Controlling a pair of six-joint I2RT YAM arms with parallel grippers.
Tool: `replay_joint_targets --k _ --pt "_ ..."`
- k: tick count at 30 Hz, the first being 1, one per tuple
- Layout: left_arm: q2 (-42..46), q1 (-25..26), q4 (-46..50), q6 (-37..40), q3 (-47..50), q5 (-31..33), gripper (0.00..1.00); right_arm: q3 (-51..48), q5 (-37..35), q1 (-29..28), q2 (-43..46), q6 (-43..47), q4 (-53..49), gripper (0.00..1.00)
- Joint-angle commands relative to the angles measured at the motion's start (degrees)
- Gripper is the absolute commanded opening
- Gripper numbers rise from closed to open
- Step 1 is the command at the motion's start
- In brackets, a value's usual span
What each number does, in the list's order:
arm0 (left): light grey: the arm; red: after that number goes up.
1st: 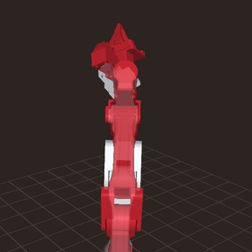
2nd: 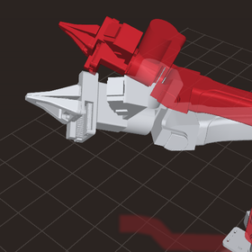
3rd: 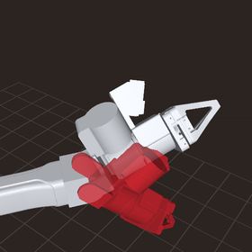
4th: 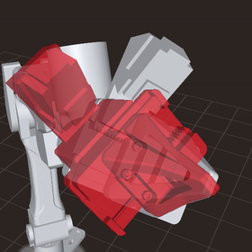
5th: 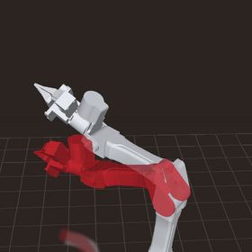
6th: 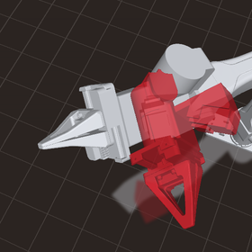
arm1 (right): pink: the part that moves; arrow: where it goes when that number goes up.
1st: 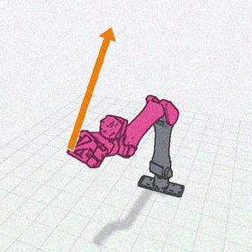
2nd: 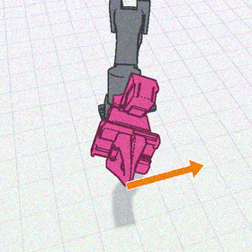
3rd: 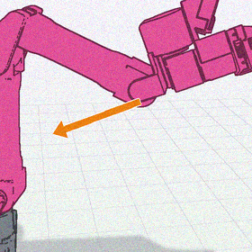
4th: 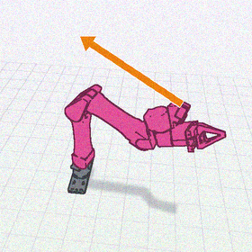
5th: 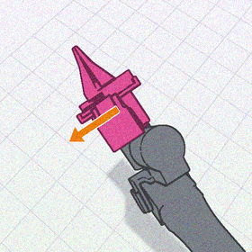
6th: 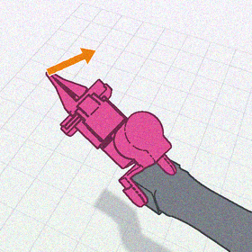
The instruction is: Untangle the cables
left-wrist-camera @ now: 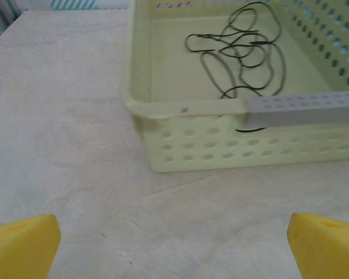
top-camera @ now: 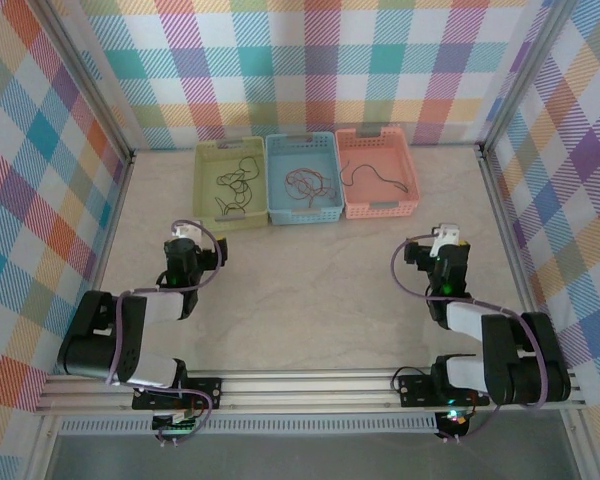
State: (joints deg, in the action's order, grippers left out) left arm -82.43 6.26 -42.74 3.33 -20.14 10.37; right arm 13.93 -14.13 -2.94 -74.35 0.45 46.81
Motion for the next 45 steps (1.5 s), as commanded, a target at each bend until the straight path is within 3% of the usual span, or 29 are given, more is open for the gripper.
replay_joint_targets --k 1,3,6,11,45 --pt "-1.4 -1.5 -5.9 -1.4 0.1 -3.4 1.0 -3.0 8.2 0.7 -8.0 -1.4 20.4 1.0" --pt "-2.1 -1.5 -6.8 -0.6 0.3 -5.3 1.0 -2.5 7.3 1.7 -11.9 -3.4 22.7 1.0" --pt "-6.8 -1.5 -9.5 0.8 -0.7 -8.5 1.0 1.0 10.1 3.3 -13.4 -4.4 16.9 1.0" --pt "-7.4 -2.2 -3.2 -0.8 -4.3 -6.9 1.0 9.0 12.0 3.1 -13.3 -3.1 1.4 1.0" --pt "-7.1 -2.6 -2.9 -1.1 -4.2 -7.4 1.0 10.0 14.1 2.2 -13.9 -1.1 0.3 1.0"
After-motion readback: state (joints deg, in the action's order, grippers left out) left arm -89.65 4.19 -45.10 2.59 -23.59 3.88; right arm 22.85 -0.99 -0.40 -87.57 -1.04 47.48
